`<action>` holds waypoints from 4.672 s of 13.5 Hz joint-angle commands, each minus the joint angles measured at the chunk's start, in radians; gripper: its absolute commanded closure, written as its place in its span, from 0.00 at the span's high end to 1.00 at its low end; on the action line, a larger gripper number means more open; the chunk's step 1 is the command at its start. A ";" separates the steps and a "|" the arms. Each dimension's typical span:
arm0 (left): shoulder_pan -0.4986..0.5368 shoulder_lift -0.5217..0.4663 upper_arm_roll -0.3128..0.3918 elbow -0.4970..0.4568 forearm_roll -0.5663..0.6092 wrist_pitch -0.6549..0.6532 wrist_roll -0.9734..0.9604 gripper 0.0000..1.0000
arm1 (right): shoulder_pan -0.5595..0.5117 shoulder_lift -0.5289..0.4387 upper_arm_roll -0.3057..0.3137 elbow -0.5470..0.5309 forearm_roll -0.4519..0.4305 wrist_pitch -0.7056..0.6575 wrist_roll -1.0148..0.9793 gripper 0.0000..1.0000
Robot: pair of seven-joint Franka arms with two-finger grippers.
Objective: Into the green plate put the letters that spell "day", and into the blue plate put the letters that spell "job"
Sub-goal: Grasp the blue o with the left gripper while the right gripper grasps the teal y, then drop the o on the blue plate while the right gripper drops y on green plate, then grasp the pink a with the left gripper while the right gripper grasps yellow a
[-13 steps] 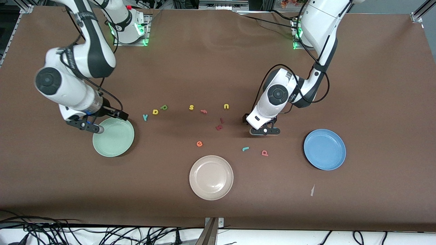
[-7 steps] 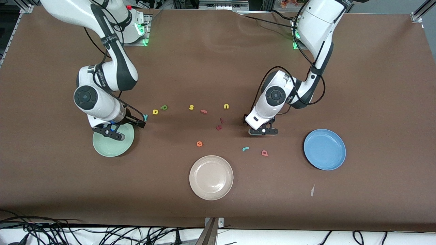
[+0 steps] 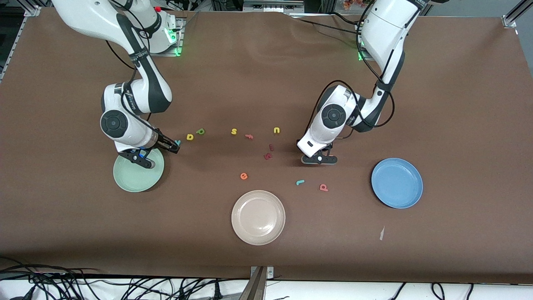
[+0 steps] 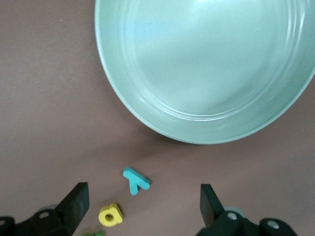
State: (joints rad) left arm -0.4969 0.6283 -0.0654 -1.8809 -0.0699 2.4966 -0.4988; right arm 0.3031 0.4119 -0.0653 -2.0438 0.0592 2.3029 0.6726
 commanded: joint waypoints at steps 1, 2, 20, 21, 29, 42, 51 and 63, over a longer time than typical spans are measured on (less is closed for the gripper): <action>-0.015 0.004 0.009 -0.006 0.001 0.013 -0.006 0.17 | 0.011 -0.021 0.004 -0.094 0.040 0.145 0.062 1.00; -0.015 0.004 0.010 -0.006 0.001 0.013 -0.006 0.10 | 0.021 -0.018 0.004 -0.107 0.045 0.171 0.079 1.00; 0.368 0.004 0.041 0.209 0.091 -0.217 0.856 0.00 | 0.054 0.041 0.009 -0.118 0.047 0.207 0.182 0.49; 0.385 0.016 0.041 0.226 0.113 -0.217 0.915 0.00 | 0.056 0.041 0.009 -0.118 0.047 0.207 0.182 0.49; 0.426 0.070 0.029 0.319 0.078 -0.216 1.042 1.00 | 0.056 0.045 0.009 -0.118 0.047 0.205 0.191 0.00; 0.233 0.139 -0.025 0.414 -0.090 -0.216 0.665 1.00 | 0.033 -0.073 -0.211 -0.022 -0.062 0.048 0.035 0.00; 0.196 0.209 -0.011 0.471 -0.004 -0.211 0.175 1.00 | 0.022 -0.064 -0.209 -0.041 -0.065 0.093 0.030 0.86; 0.078 0.272 0.085 0.517 0.019 -0.206 0.079 0.80 | 0.030 -0.071 0.008 -0.150 0.068 0.142 0.416 0.99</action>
State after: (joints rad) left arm -0.3873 0.8824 -0.0121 -1.3992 -0.0941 2.2989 -0.3885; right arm 0.3341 0.3579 -0.0765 -2.1464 0.0847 2.3958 1.0430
